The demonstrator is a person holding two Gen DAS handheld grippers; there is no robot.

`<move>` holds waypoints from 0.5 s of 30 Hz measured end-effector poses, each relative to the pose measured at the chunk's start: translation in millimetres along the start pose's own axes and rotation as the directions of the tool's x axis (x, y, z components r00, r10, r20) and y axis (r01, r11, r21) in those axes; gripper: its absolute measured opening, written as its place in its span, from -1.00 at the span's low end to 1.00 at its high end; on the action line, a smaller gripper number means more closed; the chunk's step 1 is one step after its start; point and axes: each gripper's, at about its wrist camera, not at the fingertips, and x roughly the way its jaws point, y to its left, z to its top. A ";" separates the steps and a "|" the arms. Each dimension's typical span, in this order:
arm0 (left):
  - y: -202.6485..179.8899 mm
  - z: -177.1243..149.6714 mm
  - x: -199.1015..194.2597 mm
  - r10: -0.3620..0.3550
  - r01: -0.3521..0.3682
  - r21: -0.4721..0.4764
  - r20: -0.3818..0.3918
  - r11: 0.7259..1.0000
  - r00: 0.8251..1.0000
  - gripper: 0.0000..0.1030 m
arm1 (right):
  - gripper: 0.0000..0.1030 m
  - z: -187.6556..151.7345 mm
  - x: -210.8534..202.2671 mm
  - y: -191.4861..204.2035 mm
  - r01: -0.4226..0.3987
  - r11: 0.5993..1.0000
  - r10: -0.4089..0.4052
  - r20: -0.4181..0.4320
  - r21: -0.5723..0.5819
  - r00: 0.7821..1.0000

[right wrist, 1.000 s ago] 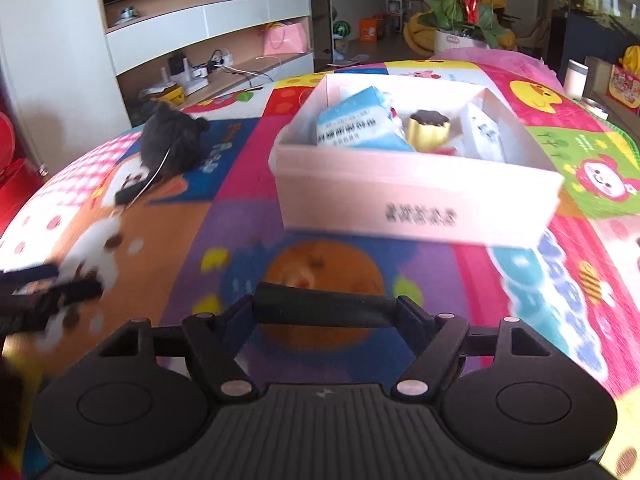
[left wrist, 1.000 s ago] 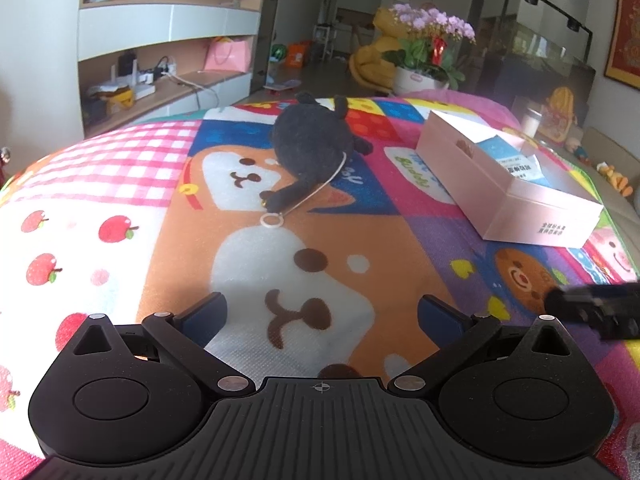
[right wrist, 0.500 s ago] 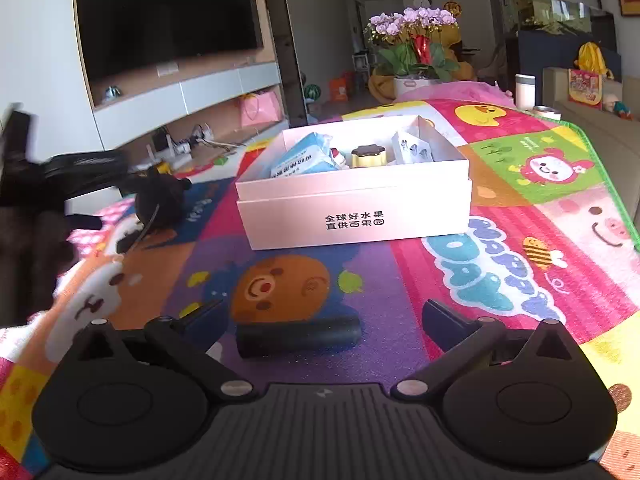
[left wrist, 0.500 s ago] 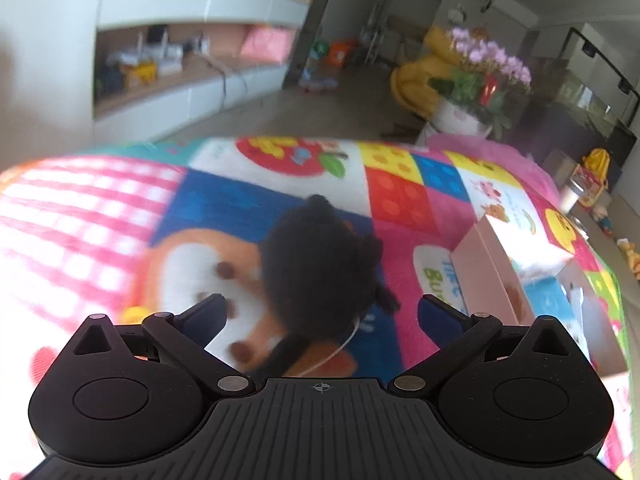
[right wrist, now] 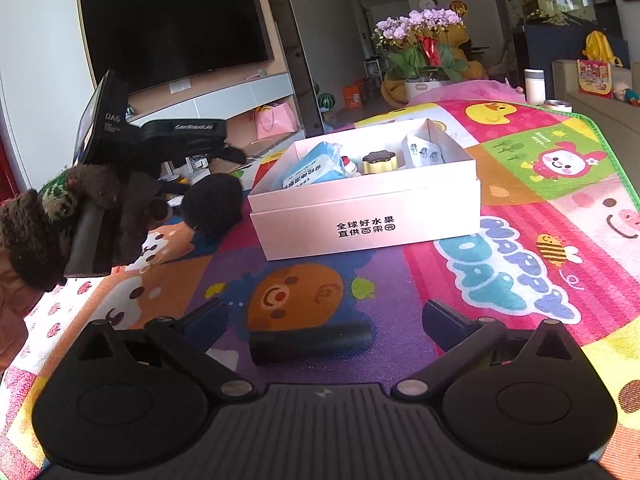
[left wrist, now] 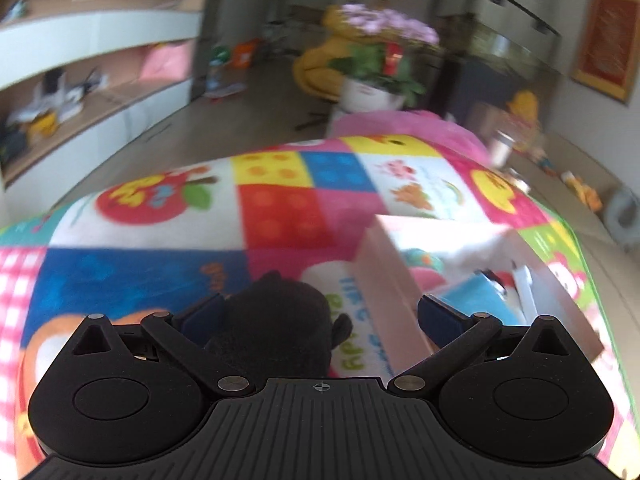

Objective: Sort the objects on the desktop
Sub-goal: 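Set the black cylinder on the mat with the right gripper while the left gripper grasps the black plush keychain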

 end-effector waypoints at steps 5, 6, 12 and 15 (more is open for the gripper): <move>-20.2 -8.2 -12.2 -0.154 0.155 0.142 -0.017 0.978 0.988 1.00 | 1.00 -0.1 0.1 -0.4 0.000 1.000 0.000 0.000 0.004 1.000; -24.5 -11.5 -16.6 -0.199 0.202 0.176 -0.034 0.963 0.979 1.00 | 1.00 -0.1 0.2 -0.5 0.000 1.000 0.000 0.000 0.005 1.000; -41.0 -29.6 -32.1 -0.307 0.315 0.277 -0.073 0.908 0.949 1.00 | 1.00 0.0 0.5 -1.1 0.005 1.000 -0.005 0.000 0.012 1.000; -34.0 -31.9 -39.8 -0.267 0.264 0.238 -0.018 0.935 0.964 1.00 | 1.00 0.0 0.3 -1.7 0.006 1.000 -0.006 0.001 0.015 1.000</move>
